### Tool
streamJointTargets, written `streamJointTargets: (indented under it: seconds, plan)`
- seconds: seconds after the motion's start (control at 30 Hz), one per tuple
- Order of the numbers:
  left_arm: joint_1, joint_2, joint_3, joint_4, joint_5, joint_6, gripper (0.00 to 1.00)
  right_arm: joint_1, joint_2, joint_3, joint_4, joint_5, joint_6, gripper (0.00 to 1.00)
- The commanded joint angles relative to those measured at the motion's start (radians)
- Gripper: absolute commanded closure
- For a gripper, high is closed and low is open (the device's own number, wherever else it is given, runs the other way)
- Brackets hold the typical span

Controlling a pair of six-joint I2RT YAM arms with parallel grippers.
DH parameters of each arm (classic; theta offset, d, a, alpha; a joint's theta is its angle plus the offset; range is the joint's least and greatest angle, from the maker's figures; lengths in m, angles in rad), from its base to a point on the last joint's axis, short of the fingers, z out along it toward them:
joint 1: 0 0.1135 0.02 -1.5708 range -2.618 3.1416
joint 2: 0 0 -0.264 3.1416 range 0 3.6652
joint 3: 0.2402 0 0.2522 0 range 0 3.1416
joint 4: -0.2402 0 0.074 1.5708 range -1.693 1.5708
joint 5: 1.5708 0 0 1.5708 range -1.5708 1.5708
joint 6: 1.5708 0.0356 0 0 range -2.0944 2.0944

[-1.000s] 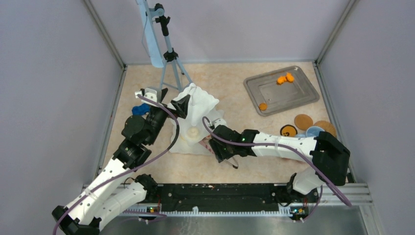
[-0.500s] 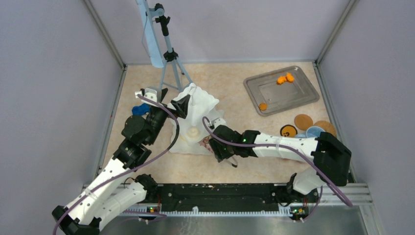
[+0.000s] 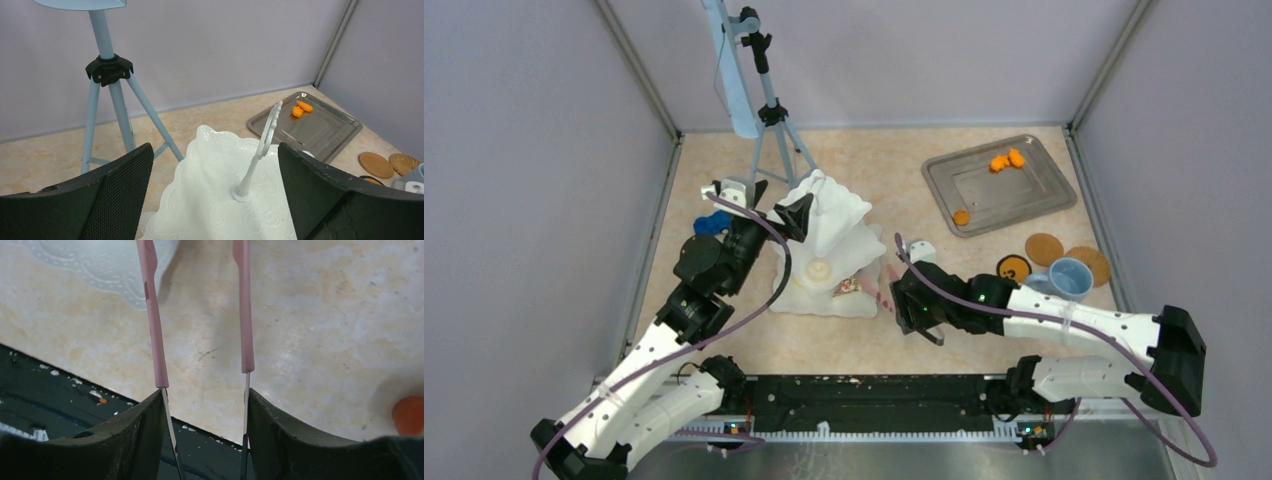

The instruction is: Serve the afternoon tea

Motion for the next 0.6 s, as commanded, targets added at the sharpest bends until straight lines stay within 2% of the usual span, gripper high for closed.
streamJointTargets:
  seconds: [0.0,0.13,0.27,0.4,0.57]
  plan:
    - [0.005,0.005,0.014,0.033,0.012,0.001,0.01,-0.198,-0.063,0.018,-0.063,0.047,0.015,0.45]
    - [0.005,0.005,0.016,0.033,0.009,0.001,0.01,-0.491,-0.024,0.094,-0.012,-0.029,-0.151,0.46]
    - [0.005,0.004,0.015,0.034,0.023,-0.011,0.01,-0.692,0.154,0.256,-0.027,-0.073,-0.324,0.46]
    - [0.005,0.002,0.015,0.034,0.038,-0.024,0.01,-0.752,0.322,0.408,-0.082,-0.056,-0.398,0.46]
    - [0.006,0.001,0.016,0.036,0.046,-0.03,0.01,-0.773,0.468,0.556,-0.147,-0.069,-0.407,0.46]
